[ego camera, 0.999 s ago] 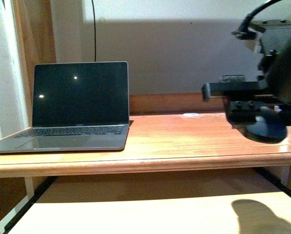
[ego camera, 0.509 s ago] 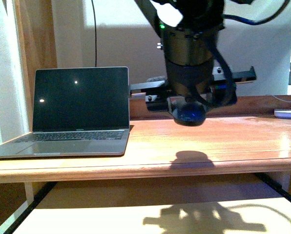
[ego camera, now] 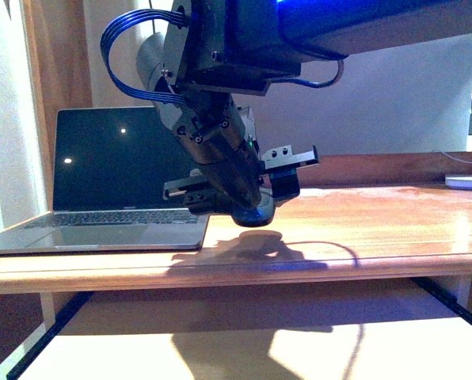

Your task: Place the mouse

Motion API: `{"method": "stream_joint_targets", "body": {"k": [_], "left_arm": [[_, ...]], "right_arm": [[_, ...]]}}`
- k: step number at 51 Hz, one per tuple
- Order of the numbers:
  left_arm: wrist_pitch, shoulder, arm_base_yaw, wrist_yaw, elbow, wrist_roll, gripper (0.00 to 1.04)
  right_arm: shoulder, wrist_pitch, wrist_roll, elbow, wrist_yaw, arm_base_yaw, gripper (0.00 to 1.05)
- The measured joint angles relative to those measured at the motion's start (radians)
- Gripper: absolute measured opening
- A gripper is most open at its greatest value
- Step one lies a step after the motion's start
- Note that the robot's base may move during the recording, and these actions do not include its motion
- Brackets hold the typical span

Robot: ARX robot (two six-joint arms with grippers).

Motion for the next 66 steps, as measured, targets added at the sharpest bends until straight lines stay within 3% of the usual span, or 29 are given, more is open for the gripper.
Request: {"method": "stream_joint_targets", "body": {"k": [34, 49, 57, 63, 66], "left_arm": [[0.0, 0.0, 0.0, 0.0, 0.0, 0.0, 0.97], [0.0, 0.0, 0.0, 0.0, 0.0, 0.0, 0.97], [0.0, 0.0, 0.0, 0.0, 0.0, 0.0, 0.97], [0.0, 0.0, 0.0, 0.0, 0.0, 0.0, 0.97], [0.0, 0.0, 0.0, 0.0, 0.0, 0.0, 0.97]], "right_arm": [[0.066, -0.011, -0.016, 0.066, 0.034, -0.001, 0.56], [0.07, 0.03, -0.031, 0.004, 0.024, -0.003, 0.56], [0.067, 0.066, -0.038, -0.021, 0.021, -0.004, 0.82], [0.054, 0.109, -0.04, -0.051, 0.007, -0.005, 0.96], [0.042, 0.127, -0.041, -0.069, -0.006, -0.005, 0.98]]}}
